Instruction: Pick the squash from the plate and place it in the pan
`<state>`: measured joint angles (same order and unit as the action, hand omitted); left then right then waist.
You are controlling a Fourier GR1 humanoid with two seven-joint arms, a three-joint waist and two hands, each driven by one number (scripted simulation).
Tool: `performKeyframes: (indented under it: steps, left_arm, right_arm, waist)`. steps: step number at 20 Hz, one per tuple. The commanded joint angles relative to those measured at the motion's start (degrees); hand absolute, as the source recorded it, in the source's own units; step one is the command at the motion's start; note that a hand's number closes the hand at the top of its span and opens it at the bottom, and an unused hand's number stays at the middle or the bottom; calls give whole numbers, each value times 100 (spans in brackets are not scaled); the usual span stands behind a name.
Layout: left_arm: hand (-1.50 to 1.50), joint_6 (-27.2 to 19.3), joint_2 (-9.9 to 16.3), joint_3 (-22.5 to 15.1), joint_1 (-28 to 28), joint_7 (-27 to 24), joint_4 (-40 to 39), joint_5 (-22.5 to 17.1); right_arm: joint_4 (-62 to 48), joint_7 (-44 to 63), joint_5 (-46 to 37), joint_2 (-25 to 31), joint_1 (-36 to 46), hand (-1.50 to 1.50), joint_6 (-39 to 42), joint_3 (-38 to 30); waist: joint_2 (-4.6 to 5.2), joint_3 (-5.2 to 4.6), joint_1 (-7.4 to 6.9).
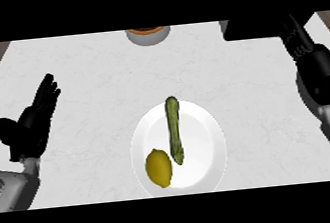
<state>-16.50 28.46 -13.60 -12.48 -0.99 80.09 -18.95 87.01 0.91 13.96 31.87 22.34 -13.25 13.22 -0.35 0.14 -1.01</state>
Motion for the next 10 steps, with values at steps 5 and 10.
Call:
performKeyframes:
  steps: [5, 10]
  left_arm:
    - [0, 89, -671, -523, 13, -573, 632, 165]
    - [0, 68, -1175, -869, 807, -1119, 667, 316]
  right_arm:
    - [131, -939, 982, -1378, 584, 150, 1367, 685]
    - [-894, -1784, 125, -1367, -257, -150, 929, 579]
  waist:
    - [77, 4, -274]
    - [45, -12, 42]
